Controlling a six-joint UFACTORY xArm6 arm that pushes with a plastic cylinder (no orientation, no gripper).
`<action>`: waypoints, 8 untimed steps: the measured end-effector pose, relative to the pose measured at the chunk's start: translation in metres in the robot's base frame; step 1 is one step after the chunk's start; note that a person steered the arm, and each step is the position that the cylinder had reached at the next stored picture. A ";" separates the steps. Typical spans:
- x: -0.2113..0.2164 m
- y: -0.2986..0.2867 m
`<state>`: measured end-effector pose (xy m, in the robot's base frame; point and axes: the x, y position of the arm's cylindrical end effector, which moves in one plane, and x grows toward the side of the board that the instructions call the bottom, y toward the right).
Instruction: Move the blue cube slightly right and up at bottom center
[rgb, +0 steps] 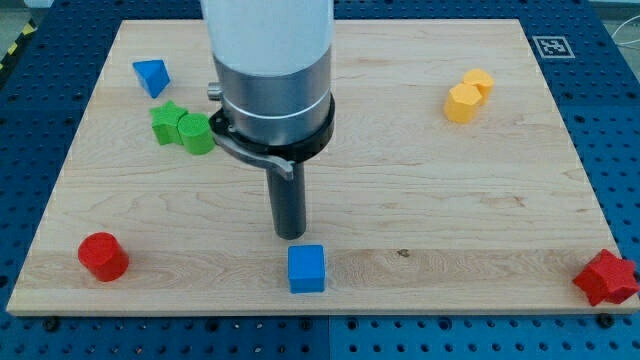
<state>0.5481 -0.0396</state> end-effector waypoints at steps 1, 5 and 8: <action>0.008 -0.009; 0.057 -0.020; 0.049 -0.005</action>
<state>0.5970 -0.0449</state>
